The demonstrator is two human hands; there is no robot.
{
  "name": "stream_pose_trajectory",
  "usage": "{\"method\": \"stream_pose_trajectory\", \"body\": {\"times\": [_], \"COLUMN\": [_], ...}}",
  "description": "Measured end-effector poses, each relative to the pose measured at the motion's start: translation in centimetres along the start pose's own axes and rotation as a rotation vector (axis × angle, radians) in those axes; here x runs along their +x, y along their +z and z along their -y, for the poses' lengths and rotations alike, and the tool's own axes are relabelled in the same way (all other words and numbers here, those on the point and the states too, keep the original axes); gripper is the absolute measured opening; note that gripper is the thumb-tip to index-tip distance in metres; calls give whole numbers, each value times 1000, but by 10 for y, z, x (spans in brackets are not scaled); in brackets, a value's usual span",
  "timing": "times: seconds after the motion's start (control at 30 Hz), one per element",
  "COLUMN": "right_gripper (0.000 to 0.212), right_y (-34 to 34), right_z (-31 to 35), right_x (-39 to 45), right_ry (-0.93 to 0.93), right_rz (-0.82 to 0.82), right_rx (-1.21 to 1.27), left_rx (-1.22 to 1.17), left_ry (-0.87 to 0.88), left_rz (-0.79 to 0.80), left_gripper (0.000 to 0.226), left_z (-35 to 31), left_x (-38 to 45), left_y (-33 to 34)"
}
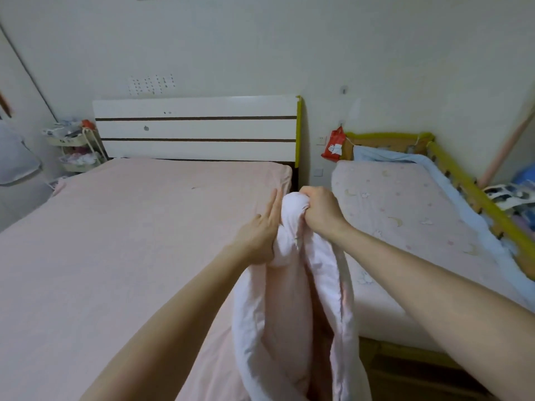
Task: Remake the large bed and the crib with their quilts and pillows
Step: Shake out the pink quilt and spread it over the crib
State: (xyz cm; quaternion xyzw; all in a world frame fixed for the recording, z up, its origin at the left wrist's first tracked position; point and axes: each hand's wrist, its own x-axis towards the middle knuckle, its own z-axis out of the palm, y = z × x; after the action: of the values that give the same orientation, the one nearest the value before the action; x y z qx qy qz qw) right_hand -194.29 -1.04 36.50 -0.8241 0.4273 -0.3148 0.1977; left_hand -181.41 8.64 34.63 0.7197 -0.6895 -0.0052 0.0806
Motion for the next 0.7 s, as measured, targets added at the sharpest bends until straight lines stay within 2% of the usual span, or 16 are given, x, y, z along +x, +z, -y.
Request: {"method": "stream_pose_trajectory", "body": {"times": [0.1,0.17,0.2,0.3,0.33,0.4,0.47,0.53,0.6,0.7], "right_gripper": [15,18,19,18,16,19,47,60,45,24], "right_y": [-4,-8,-11,-21,-25,-26,-14,5,16,0], "right_z": [-9,-16,-19,-28,-35,-54,-82,-105,-122,-139], "right_x": [-11,-19,-23,-32,-37,-57,-86,-117,-128,-109], "right_ry": [50,111,152,273,258,280,454,657,807,900], "right_rz": [-32,-45,-70,-180,-199,-173,-79,83,129,-140], "right_rx": [164,252,300,453,427,382,295,250,266,297], "left_rx": [-344,-522,-567,-567,-578,-642,-699,-751,-749,-521], "left_ry": [25,-17,-68,-231,-251,-276,-278,-240,-183,-130], "left_rz": [156,167,108,-162,-233,-364,-466,-520,-544,-510], "left_gripper": [145,149,136,39,24,21,29,30,25,26], "left_z": [-10,-23,-34,-64,-72,-80,-88,-97,-104,-94], "left_x": [16,16,16,16,20,34,50,58,63,70], "left_y": [8,17,23,28,24,14,1,-10,-11,-7]}}
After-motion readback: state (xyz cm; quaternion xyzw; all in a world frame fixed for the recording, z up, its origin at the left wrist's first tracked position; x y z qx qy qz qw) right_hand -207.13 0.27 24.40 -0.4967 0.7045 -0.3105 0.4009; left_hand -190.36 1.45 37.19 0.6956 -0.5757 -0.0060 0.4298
